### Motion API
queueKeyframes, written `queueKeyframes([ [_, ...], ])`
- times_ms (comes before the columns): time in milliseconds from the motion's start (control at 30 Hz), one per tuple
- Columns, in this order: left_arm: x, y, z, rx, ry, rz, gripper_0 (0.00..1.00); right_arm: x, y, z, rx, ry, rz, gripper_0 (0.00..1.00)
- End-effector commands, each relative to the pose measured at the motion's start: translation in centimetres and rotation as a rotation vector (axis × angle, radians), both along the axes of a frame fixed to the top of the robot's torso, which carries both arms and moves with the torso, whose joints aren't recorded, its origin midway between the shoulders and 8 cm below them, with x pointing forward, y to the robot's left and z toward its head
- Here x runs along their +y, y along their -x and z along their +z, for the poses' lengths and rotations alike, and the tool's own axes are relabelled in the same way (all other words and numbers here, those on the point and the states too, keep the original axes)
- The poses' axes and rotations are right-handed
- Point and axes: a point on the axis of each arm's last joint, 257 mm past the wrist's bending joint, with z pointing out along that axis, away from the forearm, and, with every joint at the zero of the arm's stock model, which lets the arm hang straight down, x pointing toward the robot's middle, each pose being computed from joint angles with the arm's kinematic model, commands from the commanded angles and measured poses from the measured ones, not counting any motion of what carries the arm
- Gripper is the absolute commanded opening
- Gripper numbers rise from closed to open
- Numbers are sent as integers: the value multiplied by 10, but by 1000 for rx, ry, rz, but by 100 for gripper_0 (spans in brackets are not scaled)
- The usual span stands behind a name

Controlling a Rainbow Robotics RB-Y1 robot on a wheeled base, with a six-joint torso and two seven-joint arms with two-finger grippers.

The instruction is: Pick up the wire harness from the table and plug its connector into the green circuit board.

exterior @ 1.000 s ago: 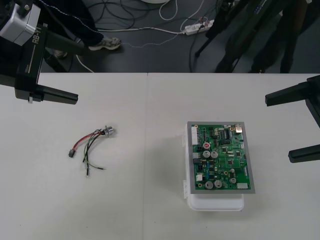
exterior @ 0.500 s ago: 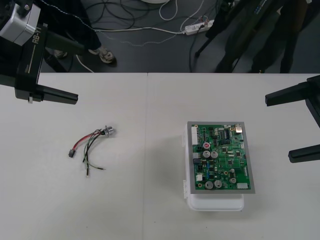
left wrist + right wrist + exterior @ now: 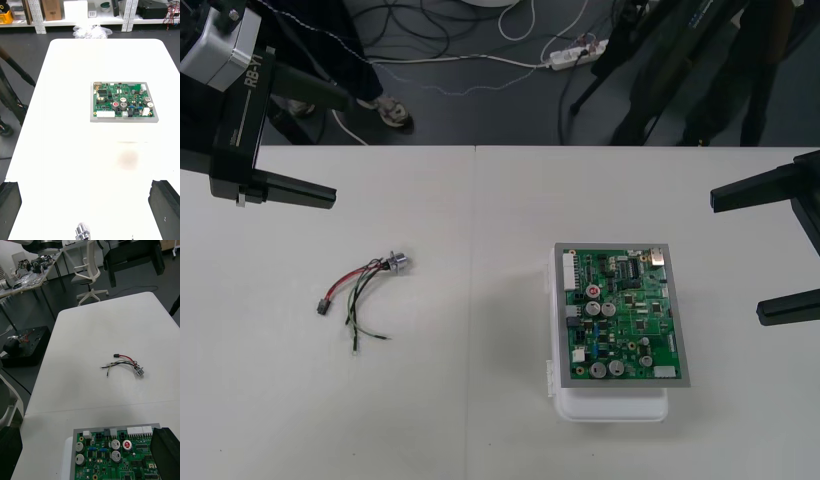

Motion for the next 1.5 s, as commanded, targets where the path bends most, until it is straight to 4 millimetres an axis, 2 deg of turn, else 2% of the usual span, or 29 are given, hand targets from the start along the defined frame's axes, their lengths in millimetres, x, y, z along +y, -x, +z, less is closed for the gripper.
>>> queueKeyframes([
  [33,-4,-7,16,-89,29,-3,100,8,7,8,-58,-5,49,100],
  [900,-4,-7,16,-89,29,-3,100,8,7,8,-58,-5,49,100],
  [933,-4,-7,16,-89,29,-3,100,11,12,-9,5,-21,56,100],
  [967,-4,-7,16,-89,29,-3,100,12,14,-12,14,-25,59,100],
  [1333,-4,-7,16,-89,29,-3,100,14,14,-9,3,-39,64,100],
  [1500,-4,-7,16,-89,29,-3,100,12,7,-1,-5,-79,42,100],
])
